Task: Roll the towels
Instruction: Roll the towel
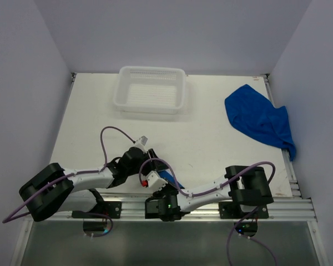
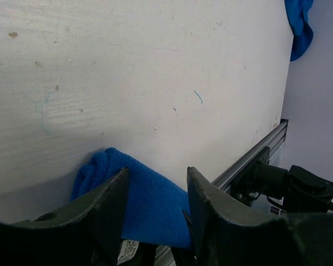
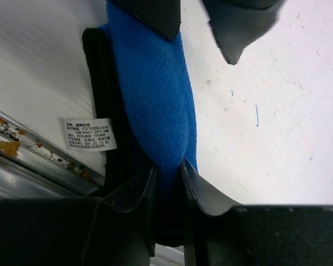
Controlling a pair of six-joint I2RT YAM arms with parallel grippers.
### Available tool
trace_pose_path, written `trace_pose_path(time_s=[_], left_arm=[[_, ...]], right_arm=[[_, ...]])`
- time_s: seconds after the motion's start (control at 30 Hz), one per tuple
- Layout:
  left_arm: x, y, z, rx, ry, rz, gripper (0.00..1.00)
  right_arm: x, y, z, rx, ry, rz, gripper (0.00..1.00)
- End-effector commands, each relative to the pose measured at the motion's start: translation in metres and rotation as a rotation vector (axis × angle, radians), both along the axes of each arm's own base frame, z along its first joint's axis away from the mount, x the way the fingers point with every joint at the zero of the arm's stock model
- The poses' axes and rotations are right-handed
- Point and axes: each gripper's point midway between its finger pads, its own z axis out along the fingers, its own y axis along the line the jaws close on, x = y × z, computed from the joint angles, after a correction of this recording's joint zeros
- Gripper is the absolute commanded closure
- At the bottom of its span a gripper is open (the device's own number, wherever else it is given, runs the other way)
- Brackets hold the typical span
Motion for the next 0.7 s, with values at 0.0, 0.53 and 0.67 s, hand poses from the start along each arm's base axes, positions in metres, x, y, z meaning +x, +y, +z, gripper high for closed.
trace_pose_path(time_s=[0.0, 0.53, 0.67], left_arm=[[0.001, 0.018, -0.018, 0.083, -0.028, 0.045, 0.50], [-0.007, 0.032, -0.023, 0.116, -0.073, 0.120, 0.52], [-0.008, 0.031, -0.023, 0.125, -0.084, 0.121, 0.53]], right_arm=[[-0.003, 0.009, 0.013, 0.130, 0.075, -0.027, 0.76], [-0.003, 0.011, 0.029, 0.261, 0.170, -0.018, 0.42], [-0.006, 0.012, 0.045, 0.319, 0.190, 0.013, 0.34]])
